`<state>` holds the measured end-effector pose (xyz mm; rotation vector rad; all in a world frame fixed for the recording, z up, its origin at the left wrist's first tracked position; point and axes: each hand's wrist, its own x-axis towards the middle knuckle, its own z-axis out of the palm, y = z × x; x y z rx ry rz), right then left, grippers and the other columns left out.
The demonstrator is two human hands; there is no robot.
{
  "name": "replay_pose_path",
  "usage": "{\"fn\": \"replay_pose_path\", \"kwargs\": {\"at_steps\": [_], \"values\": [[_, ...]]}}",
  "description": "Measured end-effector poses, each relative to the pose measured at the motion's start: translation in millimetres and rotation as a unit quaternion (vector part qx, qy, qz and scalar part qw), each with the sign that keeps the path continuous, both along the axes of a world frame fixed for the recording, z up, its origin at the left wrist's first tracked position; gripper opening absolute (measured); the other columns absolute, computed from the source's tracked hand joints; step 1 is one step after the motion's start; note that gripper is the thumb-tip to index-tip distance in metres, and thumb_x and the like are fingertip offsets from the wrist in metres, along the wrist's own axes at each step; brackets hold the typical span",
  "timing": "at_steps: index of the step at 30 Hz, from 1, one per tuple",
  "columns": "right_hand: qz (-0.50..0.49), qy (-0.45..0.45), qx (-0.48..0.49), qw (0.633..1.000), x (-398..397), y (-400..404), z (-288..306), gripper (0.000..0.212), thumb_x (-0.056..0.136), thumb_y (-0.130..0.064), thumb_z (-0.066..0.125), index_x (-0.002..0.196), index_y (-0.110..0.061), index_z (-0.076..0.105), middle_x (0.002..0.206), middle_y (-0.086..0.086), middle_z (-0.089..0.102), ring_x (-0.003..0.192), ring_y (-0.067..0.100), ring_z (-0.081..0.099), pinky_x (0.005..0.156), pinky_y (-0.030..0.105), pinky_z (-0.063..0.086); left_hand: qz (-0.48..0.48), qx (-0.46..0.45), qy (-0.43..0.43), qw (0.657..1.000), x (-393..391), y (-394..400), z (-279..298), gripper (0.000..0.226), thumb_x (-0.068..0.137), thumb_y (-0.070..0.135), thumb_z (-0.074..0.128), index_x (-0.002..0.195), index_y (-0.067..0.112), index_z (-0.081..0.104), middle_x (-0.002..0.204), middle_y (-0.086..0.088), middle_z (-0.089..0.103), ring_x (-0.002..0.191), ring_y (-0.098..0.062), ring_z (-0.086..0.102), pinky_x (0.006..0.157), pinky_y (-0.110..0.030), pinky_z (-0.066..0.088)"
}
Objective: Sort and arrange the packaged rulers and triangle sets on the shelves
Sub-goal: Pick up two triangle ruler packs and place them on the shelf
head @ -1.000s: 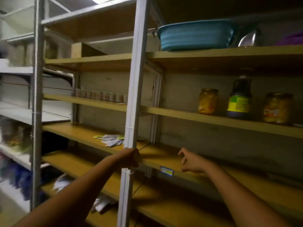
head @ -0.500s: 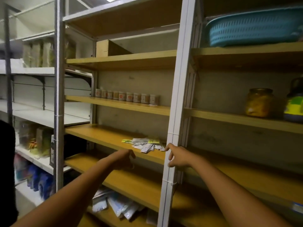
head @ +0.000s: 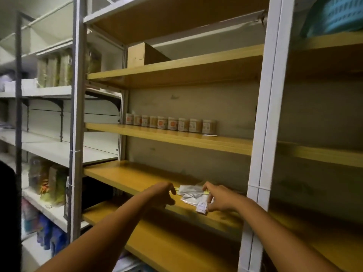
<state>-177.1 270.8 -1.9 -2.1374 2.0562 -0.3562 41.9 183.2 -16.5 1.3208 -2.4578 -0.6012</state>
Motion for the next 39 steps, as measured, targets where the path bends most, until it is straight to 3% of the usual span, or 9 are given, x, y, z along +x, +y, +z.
{"fn": "replay_pose_path", "kwargs": {"at_steps": [4,9,16,18,21,23,25,29,39], "values": [[-0.035,0.003,-0.022,0.999,-7.8,-34.1,-2.0,0.057,0.083,-0.021,0.071,0.129,-0.029,0.04,0.118,0.004,0.06,0.099,0.018,0.061,0.088,0.039,0.056,-0.031,-0.015,-0.005,0.999,-23.4,-50.5,-0.2,0.037,0.089,0.017,0.066,0.124,0.012,0.054,0.111,-0.012,0.067,0.081,-0.016,0.063,0.054,-0.02,0.048],[-0.086,0.05,-0.043,0.994,-17.6,-58.2,-4.8,0.052,0.083,-0.021,0.069,0.126,-0.027,0.041,0.116,0.004,0.059,0.1,0.024,0.06,0.084,0.042,0.054,-0.043,-0.081,-0.027,0.995,-62.1,-104.7,-11.7,0.038,0.087,0.028,0.067,0.121,0.014,0.061,0.119,-0.008,0.065,0.102,-0.022,0.063,0.088,-0.035,0.054],[-0.178,0.072,-0.06,0.98,-31.9,-77.8,-5.5,0.056,0.084,-0.026,0.067,0.133,-0.025,0.04,0.115,0.004,0.06,0.103,0.025,0.06,0.085,0.044,0.054,-0.085,-0.087,-0.078,0.99,-92.6,-168.4,-22.3,0.044,0.089,0.026,0.062,0.13,0.01,0.055,0.127,-0.009,0.06,0.109,-0.02,0.059,0.081,-0.027,0.044],[-0.2,0.075,-0.058,0.975,-35.0,-85.3,-4.5,0.06,0.085,-0.023,0.065,0.138,-0.022,0.037,0.114,0.006,0.061,0.101,0.027,0.061,0.081,0.042,0.055,-0.129,-0.115,-0.107,0.979,-99.0,-175.0,-18.9,0.031,0.094,0.013,0.053,0.122,0.002,0.058,0.108,-0.014,0.062,0.095,-0.026,0.06,0.073,-0.029,0.04],[-0.226,0.06,-0.055,0.971,-36.8,-99.3,-0.6,0.07,0.084,-0.023,0.063,0.145,-0.021,0.029,0.119,0.008,0.059,0.106,0.028,0.06,0.084,0.042,0.055,-0.155,-0.023,0.035,0.987,-105.6,-174.3,-8.7,0.019,0.097,0.003,0.041,0.097,0.001,0.059,0.085,-0.014,0.051,0.069,-0.02,0.048,0.065,-0.031,0.04],[-0.237,0.055,-0.051,0.969,-37.2,-107.0,1.1,0.072,0.083,-0.025,0.063,0.145,-0.021,0.027,0.116,0.008,0.06,0.104,0.028,0.061,0.084,0.043,0.055,-0.192,-0.062,-0.018,0.979,-101.2,-179.1,-6.7,0.014,0.096,0.008,0.05,0.101,0.018,0.059,0.099,-0.007,0.057,0.083,-0.015,0.053,0.083,-0.03,0.044],[-0.252,0.053,-0.054,0.965,-39.4,-114.4,2.7,0.072,0.083,-0.026,0.063,0.144,-0.02,0.026,0.115,0.009,0.06,0.101,0.028,0.061,0.08,0.04,0.055,-0.197,-0.018,0.03,0.98,-100.5,-188.2,-6.7,0.034,0.093,0.004,0.054,0.127,0.006,0.052,0.13,-0.014,0.054,0.116,-0.025,0.053,0.097,-0.032,0.042],[-0.277,0.065,-0.068,0.956,-42.7,-123.8,9.6,0.069,0.083,-0.027,0.062,0.142,-0.019,0.026,0.117,0.011,0.059,0.1,0.03,0.06,0.071,0.033,0.048,-0.153,0.02,0.042,0.987,-98.3,-209.3,-13.4,0.06,0.072,0.017,0.082,0.126,0.006,0.057,0.126,-0.009,0.061,0.104,-0.018,0.057,0.08,-0.024,0.048],[-0.304,0.007,-0.065,0.95,-49.6,-157.7,10.9,0.041,0.079,-0.021,0.065,0.115,-0.026,0.046,0.118,0.006,0.059,0.103,0.028,0.06,0.085,0.038,0.053,-0.067,-0.075,0.164,0.981,-50.2,-246.2,3.0,0.033,0.089,0.016,0.063,0.119,0.005,0.056,0.118,-0.015,0.059,0.104,-0.028,0.057,0.082,-0.034,0.047]]}}
